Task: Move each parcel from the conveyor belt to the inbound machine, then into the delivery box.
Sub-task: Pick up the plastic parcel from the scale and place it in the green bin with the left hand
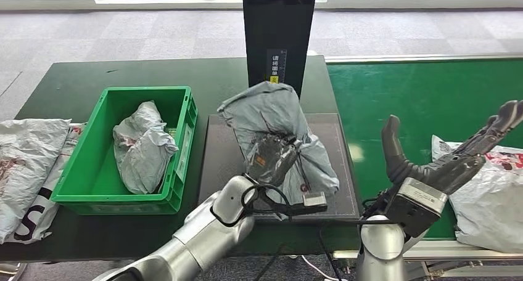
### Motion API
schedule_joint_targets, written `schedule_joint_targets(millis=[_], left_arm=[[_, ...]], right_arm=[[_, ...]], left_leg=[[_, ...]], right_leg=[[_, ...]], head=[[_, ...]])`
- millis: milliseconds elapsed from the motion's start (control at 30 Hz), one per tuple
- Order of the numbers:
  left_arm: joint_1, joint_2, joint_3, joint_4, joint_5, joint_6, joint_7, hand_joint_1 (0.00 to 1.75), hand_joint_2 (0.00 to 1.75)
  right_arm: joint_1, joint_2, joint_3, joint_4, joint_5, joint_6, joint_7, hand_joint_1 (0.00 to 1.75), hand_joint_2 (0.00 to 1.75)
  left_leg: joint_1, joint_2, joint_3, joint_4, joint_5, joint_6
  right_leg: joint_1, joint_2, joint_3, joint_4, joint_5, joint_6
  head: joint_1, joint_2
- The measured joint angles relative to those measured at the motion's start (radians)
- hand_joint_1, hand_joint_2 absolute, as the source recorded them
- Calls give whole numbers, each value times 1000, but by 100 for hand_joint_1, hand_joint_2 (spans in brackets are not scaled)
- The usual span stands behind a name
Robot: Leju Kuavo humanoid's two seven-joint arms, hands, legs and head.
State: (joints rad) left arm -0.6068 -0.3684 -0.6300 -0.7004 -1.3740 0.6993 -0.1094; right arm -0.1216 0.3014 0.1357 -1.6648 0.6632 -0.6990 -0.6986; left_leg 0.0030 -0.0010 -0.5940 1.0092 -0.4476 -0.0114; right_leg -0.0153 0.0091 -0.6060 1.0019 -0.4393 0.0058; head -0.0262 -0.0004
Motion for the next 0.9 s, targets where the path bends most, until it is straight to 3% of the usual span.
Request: schedule_joint_targets(millis=[167,400,567,900], left_arm=[[34,0,183,-217,-84,1,-23,175,175],[70,0,284,-366,-137,1,-20,175,175],[73,4,320,-399,-186,1,56,175,175],[36,41,388,-353,-160,1,115,175,175]], right_arm=[[3,0,-11,0,-7,0,0,0,175],[5,0,-14,-9,-13,0,0,0,175],[8,0,-21,-14,-16,0,0,0,175],[9,-1,-15,-14,-18,0,0,0,175]], left_leg=[[0,0,0,0,0,0],[1,-1,0,0,0,-1],[0,-1,0,0,0,0],[1,-1,0,0,0,-1]], right_leg=[[1,0,0,0,0,0],[1,-1,0,1,0,0],[0,-1,0,0,0,0],[1,-1,0,1,0,0]], head=[[0,0],[0,0],[0,0],[0,0]])
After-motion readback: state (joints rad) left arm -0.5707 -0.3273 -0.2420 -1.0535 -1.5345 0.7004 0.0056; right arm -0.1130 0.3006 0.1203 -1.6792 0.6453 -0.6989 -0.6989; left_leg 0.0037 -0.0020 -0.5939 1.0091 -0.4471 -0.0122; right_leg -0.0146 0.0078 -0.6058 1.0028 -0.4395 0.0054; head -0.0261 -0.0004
